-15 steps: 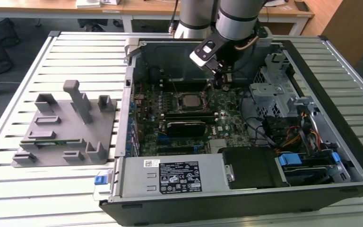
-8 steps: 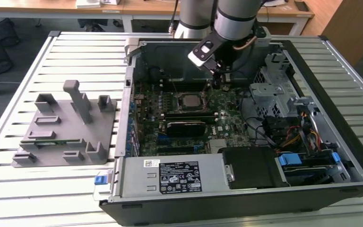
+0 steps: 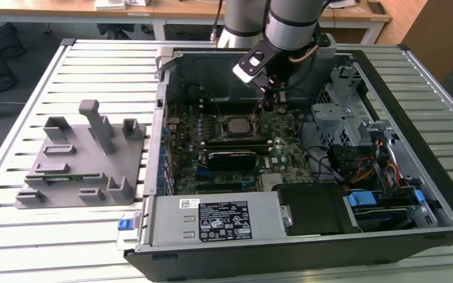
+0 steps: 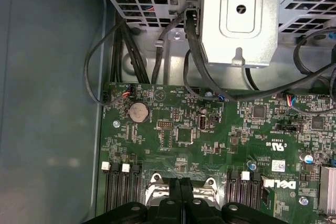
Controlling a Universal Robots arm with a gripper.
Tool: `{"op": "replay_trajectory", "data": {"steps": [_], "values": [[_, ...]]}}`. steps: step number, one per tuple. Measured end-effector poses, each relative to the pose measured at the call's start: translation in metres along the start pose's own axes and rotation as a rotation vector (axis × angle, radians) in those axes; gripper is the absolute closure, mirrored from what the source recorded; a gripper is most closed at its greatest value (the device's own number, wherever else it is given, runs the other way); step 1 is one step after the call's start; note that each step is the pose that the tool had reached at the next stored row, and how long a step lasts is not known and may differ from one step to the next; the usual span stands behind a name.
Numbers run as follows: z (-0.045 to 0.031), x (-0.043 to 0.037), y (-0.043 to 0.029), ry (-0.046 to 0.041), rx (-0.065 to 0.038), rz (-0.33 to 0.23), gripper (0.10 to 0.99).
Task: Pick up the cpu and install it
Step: 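Close the cpu cover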
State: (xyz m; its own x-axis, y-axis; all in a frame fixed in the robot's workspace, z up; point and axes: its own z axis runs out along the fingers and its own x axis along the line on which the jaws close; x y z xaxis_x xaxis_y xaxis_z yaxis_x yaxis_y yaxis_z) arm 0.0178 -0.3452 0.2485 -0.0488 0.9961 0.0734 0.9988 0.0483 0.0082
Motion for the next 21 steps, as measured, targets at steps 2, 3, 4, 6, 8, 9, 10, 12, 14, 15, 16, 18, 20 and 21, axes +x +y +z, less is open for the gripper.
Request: {"op": "replay_trajectory", "data": {"steps": [2, 3, 4, 6, 8, 9, 10, 12, 14, 15, 16, 18, 20, 21], "values": [[0.0000, 0.0000, -0.0007, 0.0000, 0.000, 0.000, 0.980], [0.0000, 0.0000, -0.0011, 0.0000, 0.000, 0.000, 0.980], [0.0000, 0.0001, -0.0014, 0.0000, 0.000, 0.000, 0.980], [0.0000, 0.0001, -0.0021, 0.0001, 0.000, 0.000, 0.980], [0.0000, 0.0001, -0.0028, 0.0000, 0.000, 0.000, 0.980], [0.0000, 0.0002, -0.0031, 0.0000, 0.000, 0.000, 0.980], [0.0001, 0.0002, -0.0035, 0.0000, 0.000, 0.000, 0.980], [0.0001, 0.0002, -0.0044, -0.0001, 0.000, 0.000, 0.980], [0.0002, 0.0002, -0.0052, -0.0002, 0.000, 0.000, 0.980], [0.0003, 0.0003, -0.0056, -0.0001, 0.000, 0.000, 0.980], [0.0003, 0.0003, -0.0060, -0.0001, 0.000, 0.000, 0.980], [0.0003, 0.0003, -0.0066, 0.0000, 0.000, 0.000, 0.980], [0.0004, 0.0003, -0.0070, 0.0000, 0.000, 0.000, 0.980], [0.0005, 0.0003, -0.0074, -0.0001, 0.000, 0.000, 0.980]]}}
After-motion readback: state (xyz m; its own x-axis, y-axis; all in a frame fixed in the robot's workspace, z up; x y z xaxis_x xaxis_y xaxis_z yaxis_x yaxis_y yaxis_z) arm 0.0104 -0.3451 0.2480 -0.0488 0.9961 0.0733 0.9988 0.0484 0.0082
